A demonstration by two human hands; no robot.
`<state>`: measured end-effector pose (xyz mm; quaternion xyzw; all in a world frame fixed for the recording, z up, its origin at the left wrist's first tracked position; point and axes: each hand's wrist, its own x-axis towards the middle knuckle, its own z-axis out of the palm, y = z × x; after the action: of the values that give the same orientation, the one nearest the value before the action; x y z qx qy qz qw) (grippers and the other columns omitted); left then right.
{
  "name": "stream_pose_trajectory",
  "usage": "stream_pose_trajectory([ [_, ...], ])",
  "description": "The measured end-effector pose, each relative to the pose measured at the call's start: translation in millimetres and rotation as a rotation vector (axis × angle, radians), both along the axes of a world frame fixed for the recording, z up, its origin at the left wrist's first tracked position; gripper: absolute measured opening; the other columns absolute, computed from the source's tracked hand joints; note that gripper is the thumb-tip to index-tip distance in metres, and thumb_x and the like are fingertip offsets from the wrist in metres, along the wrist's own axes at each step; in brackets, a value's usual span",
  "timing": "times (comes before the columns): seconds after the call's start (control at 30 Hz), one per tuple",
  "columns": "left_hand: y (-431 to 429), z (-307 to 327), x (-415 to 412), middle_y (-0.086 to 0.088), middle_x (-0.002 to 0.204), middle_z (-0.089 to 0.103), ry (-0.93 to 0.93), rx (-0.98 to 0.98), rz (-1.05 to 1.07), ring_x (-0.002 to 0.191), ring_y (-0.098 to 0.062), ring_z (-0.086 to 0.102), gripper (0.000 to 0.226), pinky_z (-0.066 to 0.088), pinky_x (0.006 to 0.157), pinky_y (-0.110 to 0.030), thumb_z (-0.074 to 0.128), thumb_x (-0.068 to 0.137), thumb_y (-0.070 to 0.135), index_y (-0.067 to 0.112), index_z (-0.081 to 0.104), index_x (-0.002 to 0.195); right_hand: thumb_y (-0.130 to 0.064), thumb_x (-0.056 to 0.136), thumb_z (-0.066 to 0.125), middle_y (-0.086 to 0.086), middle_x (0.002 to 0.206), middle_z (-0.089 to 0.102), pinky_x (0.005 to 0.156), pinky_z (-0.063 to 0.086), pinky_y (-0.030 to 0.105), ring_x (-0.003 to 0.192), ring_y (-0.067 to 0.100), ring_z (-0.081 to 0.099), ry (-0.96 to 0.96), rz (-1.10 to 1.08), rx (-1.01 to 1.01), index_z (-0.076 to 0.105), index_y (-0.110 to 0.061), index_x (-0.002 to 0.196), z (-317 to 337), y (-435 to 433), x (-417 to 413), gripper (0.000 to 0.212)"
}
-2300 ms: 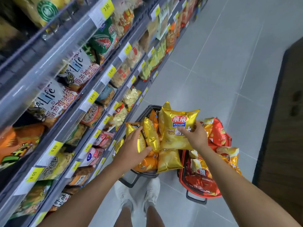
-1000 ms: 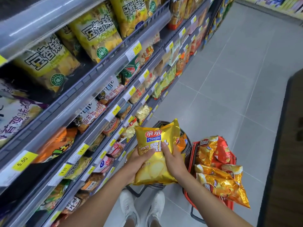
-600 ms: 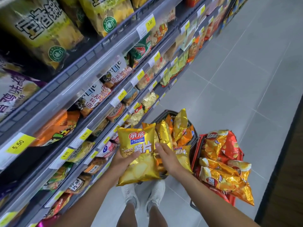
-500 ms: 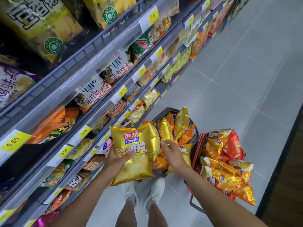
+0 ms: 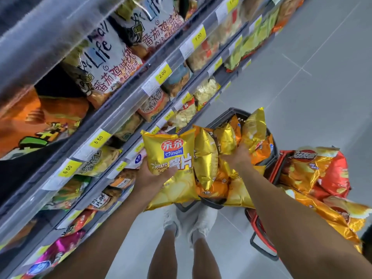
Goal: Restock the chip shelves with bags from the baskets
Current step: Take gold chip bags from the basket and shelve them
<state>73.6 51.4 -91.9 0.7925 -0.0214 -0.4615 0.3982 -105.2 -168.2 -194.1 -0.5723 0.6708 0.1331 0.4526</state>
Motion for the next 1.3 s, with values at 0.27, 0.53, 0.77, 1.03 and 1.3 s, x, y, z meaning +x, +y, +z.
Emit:
stream_pose_trajectory([
  [0.27, -7, -21, 8, 0.016, 0.109, 0.074, -0.024, 0.023, -0.026, 0.100, -0.005, 0.070, 0.071, 0.056, 0.076, -0.025, 0.094, 0.072, 0.036, 0.030, 0.057, 0.132, -0.034, 0.082, 0.083, 0.016, 0.158, 0.038, 0.115, 0.041, 0.055, 0.140, 0.041, 0.044, 0.045, 0.010, 0.009, 0.003, -0.016, 0.159, -46, 1, 5, 0.113],
  [0.53, -19, -1, 11, 0.010, 0.114, 0.075, -0.001, -0.011, -0.082, 0.105, -0.013, 0.072, 0.081, 0.058, 0.086, -0.036, 0.097, 0.064, 0.043, 0.031, 0.056, 0.133, -0.029, 0.091, 0.072, 0.007, 0.105, 0.055, 0.080, 0.052, 0.039, 0.094, 0.027, 0.055, 0.016, 0.021, -0.110, 0.038, -0.008, 0.139, 7, -2, -15, 0.063],
  [0.77, -39, 49, 12, 0.010, 0.109, 0.078, -0.011, -0.108, -0.158, 0.103, -0.013, 0.074, 0.078, 0.059, 0.087, -0.038, 0.097, 0.065, 0.046, 0.034, 0.057, 0.131, -0.029, 0.082, 0.084, 0.006, 0.117, 0.061, 0.084, 0.052, 0.038, 0.100, 0.027, 0.061, -0.186, -0.142, -0.195, 0.039, -0.011, 0.135, 113, -16, -45, 0.072],
  [1.03, -84, 133, 13, 0.025, 0.089, 0.077, -0.004, -0.273, -0.258, 0.093, -0.005, 0.073, 0.047, 0.057, 0.075, -0.029, 0.091, 0.077, 0.030, 0.038, 0.058, 0.110, -0.013, 0.086, 0.081, 0.003, 0.102, 0.075, 0.063, 0.057, 0.021, 0.081, 0.011, 0.071, -0.529, -0.177, -0.147, 0.064, -0.020, 0.106, 264, -28, -82, 0.027],
  [1.3, -127, 229, 19, 0.005, 0.109, 0.080, 0.066, -0.510, -0.353, 0.101, -0.022, 0.077, 0.073, 0.060, 0.092, -0.049, 0.094, 0.064, 0.053, 0.025, 0.064, 0.125, -0.004, 0.093, 0.070, 0.001, 0.113, 0.077, 0.071, 0.057, 0.024, 0.099, 0.013, 0.074, -0.722, -0.182, -0.169, 0.058, -0.015, 0.126, 376, -18, -110, 0.037],
])
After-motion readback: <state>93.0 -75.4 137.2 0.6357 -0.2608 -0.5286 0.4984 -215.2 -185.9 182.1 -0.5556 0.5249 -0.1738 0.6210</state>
